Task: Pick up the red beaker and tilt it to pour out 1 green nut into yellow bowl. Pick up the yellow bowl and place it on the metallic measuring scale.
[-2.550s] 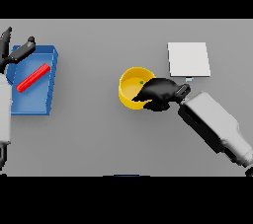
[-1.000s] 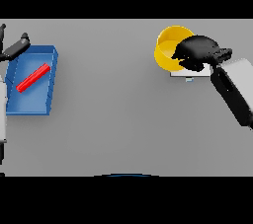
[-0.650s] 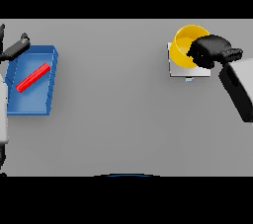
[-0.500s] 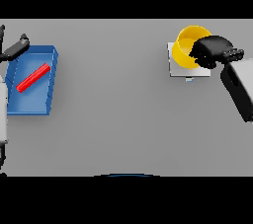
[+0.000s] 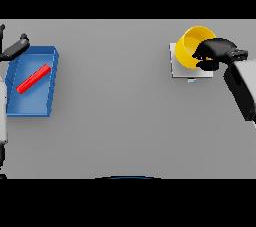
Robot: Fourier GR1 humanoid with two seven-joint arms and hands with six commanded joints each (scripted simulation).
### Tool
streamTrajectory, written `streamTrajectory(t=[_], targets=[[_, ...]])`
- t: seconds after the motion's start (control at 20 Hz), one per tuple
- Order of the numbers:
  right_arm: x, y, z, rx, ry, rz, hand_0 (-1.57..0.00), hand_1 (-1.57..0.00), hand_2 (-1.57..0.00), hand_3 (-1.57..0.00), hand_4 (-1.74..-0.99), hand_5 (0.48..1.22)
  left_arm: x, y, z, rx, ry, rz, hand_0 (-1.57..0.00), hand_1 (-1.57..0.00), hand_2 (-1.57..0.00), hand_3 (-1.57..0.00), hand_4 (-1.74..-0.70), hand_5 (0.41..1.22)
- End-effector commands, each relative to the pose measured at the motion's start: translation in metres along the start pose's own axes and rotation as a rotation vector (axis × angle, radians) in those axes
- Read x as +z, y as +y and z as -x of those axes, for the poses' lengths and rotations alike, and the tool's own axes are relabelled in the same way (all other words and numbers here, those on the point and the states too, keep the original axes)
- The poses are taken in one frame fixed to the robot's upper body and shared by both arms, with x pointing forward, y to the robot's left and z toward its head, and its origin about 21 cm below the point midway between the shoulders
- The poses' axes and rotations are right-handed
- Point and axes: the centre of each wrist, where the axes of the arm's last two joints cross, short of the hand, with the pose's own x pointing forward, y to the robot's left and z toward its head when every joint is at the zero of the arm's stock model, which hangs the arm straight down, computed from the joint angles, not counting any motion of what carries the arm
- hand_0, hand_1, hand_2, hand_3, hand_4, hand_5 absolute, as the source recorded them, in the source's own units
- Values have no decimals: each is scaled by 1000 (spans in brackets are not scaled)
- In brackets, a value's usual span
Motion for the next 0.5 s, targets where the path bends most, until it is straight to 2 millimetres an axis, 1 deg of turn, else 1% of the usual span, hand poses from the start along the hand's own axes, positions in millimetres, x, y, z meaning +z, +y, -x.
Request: streamTrajectory(t=[0.0, 0.05, 0.15, 0.25, 0.3, 0.35, 0.45], targets=[[-3, -1, -5, -8, 12, -7, -1053, -781, -776, -982, -1580, 1037, 1, 2, 1, 7, -3, -4, 1, 1, 1, 1, -847, 771], [-3, -1, -6, -15, 9, -13, -947, -687, -672, -879, -1564, 991, 0, -1, 0, 7, -4, 3, 1, 1, 1, 1, -849, 767], [-2, 0, -2, -29, 1, -19, -710, -521, -522, -723, -1540, 923, 0, 0, 0, -8, 2, -5, 1, 1, 1, 1, -848, 766], [1, 0, -1, -30, 6, -32, -465, -349, -395, -608, -1514, 881, 2, 0, -1, 0, -8, -10, 1, 1, 1, 1, -852, 766], [0, 0, -3, -29, 23, -41, -372, -279, -345, -558, -1501, 865, 1, 0, -2, 5, -13, -9, 1, 1, 1, 1, -854, 771], [-1, 1, -6, -25, 19, -47, -297, -223, -297, -509, -1487, 848, 1, -1, 2, -1, -7, -9, 1, 1, 1, 1, -853, 772], [2, 0, 2, -7, 25, -53, -190, -142, -216, -428, -1460, 826, 1, -2, -1, 7, -6, -8, 1, 1, 1, 1, -854, 770]])
